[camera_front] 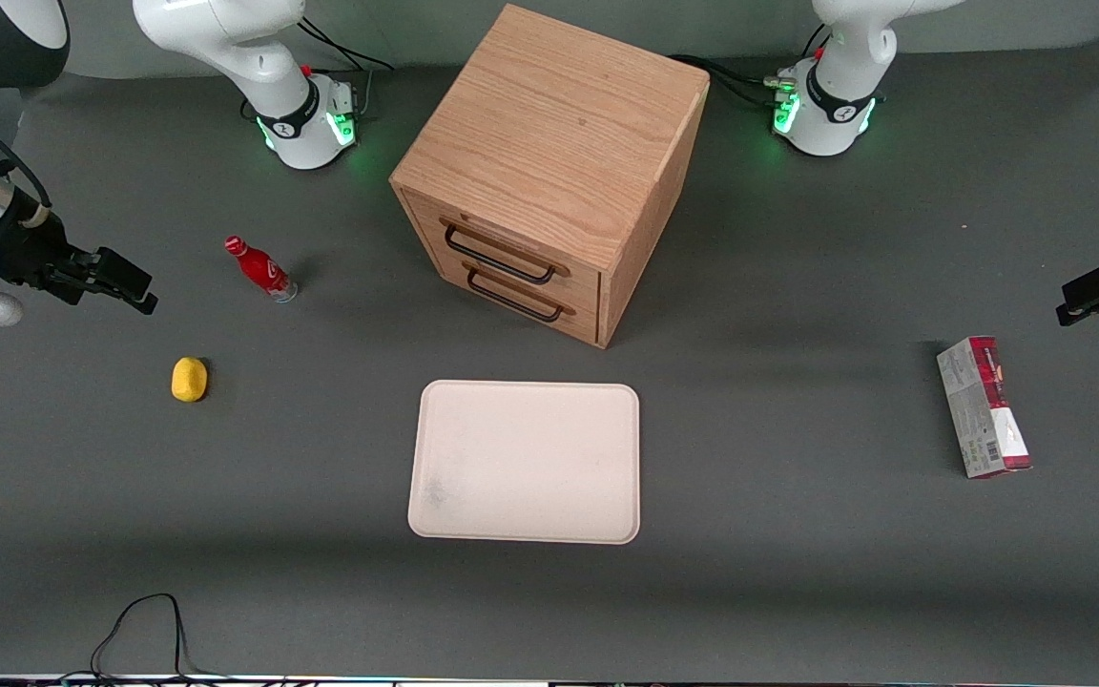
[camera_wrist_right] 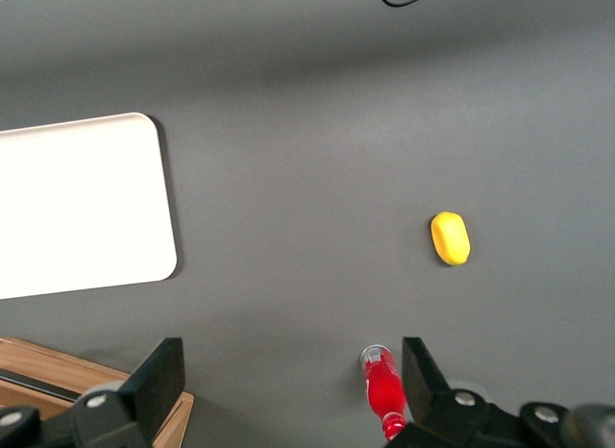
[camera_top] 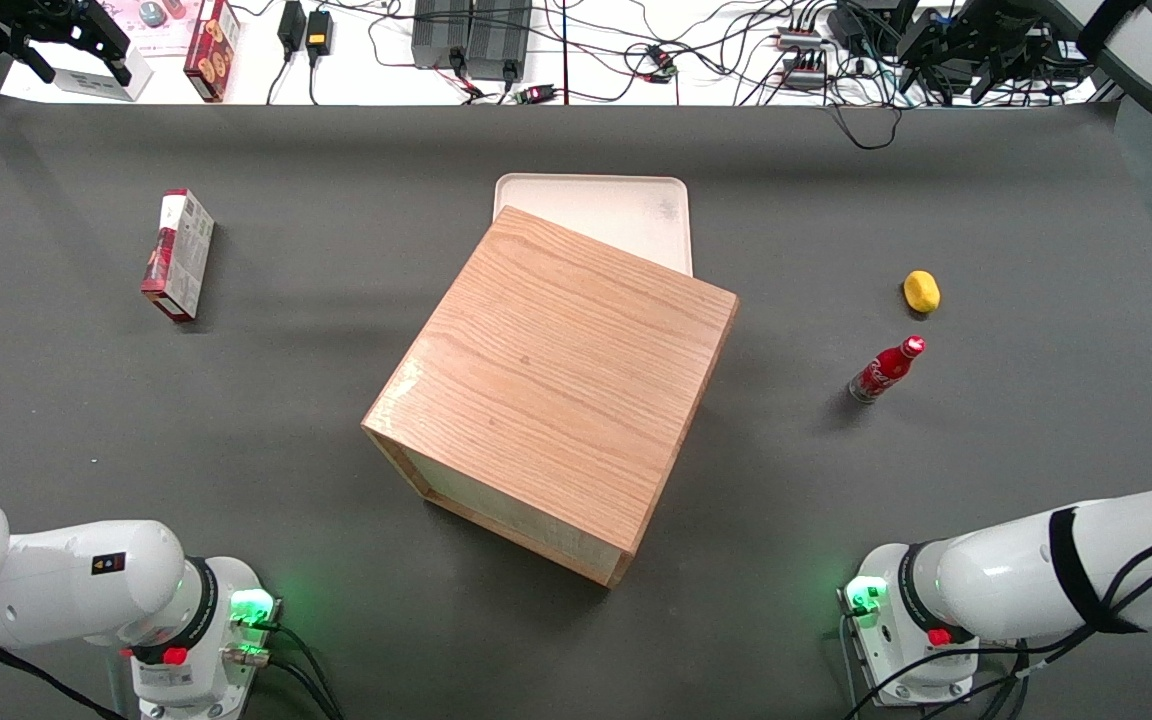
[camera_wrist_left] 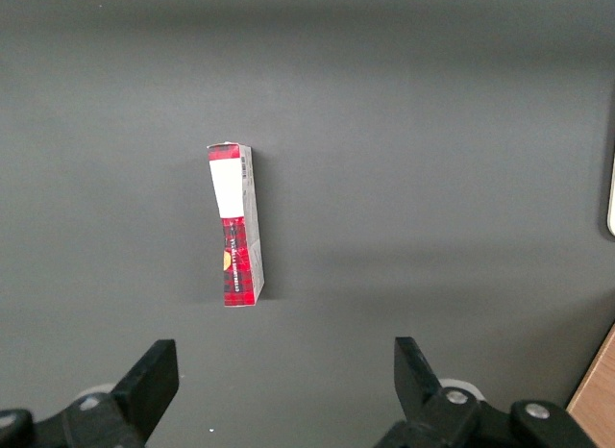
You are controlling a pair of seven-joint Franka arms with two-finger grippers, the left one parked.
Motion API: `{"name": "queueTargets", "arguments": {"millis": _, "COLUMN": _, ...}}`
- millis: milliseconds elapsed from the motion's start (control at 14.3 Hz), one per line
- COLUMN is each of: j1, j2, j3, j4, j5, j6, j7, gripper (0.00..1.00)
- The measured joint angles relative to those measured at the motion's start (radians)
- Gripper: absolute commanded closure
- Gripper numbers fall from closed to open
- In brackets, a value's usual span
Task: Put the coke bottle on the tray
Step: 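Move the right gripper down over the red Coca-Cola bottle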
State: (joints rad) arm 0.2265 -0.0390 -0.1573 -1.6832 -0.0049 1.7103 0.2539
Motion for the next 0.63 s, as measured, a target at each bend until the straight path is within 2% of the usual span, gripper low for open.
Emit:
{"name": "queueTargets", "arguments": {"millis": 420, "j1": 0.0, "j2": -0.001, "j3": 0.001, "j4": -0.007, "j5": 0.001, "j6": -0.115, "j7": -0.034, "gripper": 0.0}}
{"name": "queueTargets", "arguments": {"millis": 630, "j1": 0.0, "j2": -0.035, "j3": 0.0, "j4": -0.102, "j5": -0.001, "j6": -0.116, "j7": -0.07, "gripper": 0.0}}
